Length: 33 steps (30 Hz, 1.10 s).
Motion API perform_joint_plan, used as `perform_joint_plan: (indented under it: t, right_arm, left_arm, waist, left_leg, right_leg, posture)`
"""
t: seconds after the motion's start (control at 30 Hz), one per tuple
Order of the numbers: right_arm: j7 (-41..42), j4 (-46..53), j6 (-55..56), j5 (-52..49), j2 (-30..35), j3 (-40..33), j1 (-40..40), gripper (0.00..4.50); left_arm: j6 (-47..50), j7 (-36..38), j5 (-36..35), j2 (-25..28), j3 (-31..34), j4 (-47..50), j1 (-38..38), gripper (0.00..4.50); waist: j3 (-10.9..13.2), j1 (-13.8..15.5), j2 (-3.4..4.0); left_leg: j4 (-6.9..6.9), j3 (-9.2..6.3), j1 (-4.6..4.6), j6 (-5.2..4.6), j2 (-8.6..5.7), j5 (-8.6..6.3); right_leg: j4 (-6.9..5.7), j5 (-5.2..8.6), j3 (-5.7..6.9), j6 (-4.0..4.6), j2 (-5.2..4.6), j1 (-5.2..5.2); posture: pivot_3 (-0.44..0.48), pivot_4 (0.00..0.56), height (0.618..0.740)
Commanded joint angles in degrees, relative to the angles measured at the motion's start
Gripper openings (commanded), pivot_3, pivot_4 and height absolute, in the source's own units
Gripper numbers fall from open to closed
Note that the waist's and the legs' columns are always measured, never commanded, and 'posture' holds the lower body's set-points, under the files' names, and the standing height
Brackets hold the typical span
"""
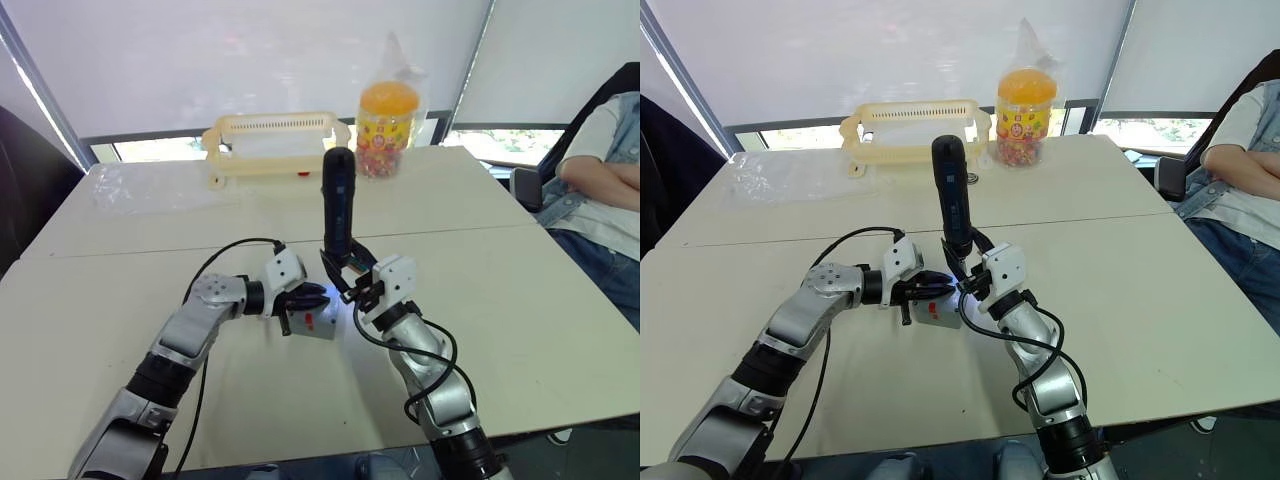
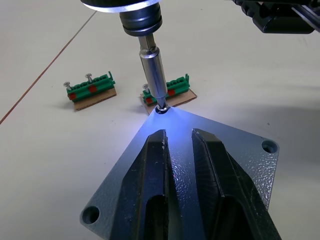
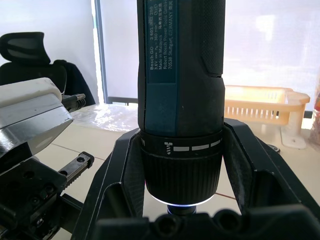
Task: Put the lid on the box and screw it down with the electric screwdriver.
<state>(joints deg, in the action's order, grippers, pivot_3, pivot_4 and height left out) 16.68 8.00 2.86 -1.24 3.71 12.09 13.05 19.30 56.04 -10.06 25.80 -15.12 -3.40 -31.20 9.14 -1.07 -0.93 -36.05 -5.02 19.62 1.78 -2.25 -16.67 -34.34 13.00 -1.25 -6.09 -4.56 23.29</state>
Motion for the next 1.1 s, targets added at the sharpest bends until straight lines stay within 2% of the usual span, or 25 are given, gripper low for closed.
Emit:
perform_joint_plan:
  t: [0.03, 0.33, 0.53, 0.87, 1.1]
  right_arm:
    - [0.22, -1.08, -2.18, 0.45, 0.27, 0.87, -2.04, 1.81]
    - [-0.31, 4.4, -0.6, 1.59, 1.07, 0.67, -3.51, 1.81]
    - [-1.65, 6.05, -0.57, 2.46, 1.41, -0.62, -1.4, 1.81]
    - [-1.74, 12.85, -5.55, 0.92, 2.16, -2.06, -0.53, 1.81]
    - [-2.21, 12.5, -7.06, -0.53, 0.9, -2.32, -1.94, 1.81]
  left_arm:
    - [0.78, -0.2, 2.04, 0.39, -1.85, -1.44, 1.65, 0.78]
    - [0.82, 0.06, 2.04, 0.64, -1.97, -1.08, 2.06, 0.78]
    - [0.64, 0.06, 2.07, 0.47, -2.03, -1.17, 2.11, 0.78]
    - [0.33, 0.18, 2.05, 0.39, -2.24, -1.07, 2.63, 0.78]
    - [0.3, 0.02, 2.13, 0.02, -2.31, -1.26, 2.55, 0.78]
  waist:
    - [0.0, 0.02, 0.0]
    - [0.03, 0.09, 0.04]
    - [0.04, 0.2, 0.06]
    - [0.14, 0.32, 0.14]
    - [0.17, 0.29, 0.19]
  left_leg:
    - [0.01, 0.0, 0.0, 0.0, 0.0, 0.0]
    - [0.03, -0.01, 0.1, 0.0, 0.0, 0.0]
    - [-0.02, -0.04, 0.44, 0.0, -0.01, 0.0]
    - [-0.06, -0.02, 0.88, 0.0, -0.04, 0.01]
    - [-0.06, 0.0, 0.86, 0.0, -0.04, 0.01]
  right_leg:
    - [0.01, 0.0, 0.0, 0.0, 0.0, 0.0]
    - [0.09, 0.0, 0.03, 0.0, -0.01, 0.04]
    - [0.09, -0.03, 0.1, 0.01, -0.02, 0.32]
    - [0.08, -0.21, 0.1, 0.22, -0.03, 0.72]
    - [0.07, -0.21, 0.1, 0.21, -0.03, 0.72]
  posture:
    - [0.0, 0.15, 0.74]
    - [0.0, 0.15, 0.74]
    - [0.0, 0.15, 0.74]
    - [0.0, 0.15, 0.74]
    - [0.0, 0.15, 0.74]
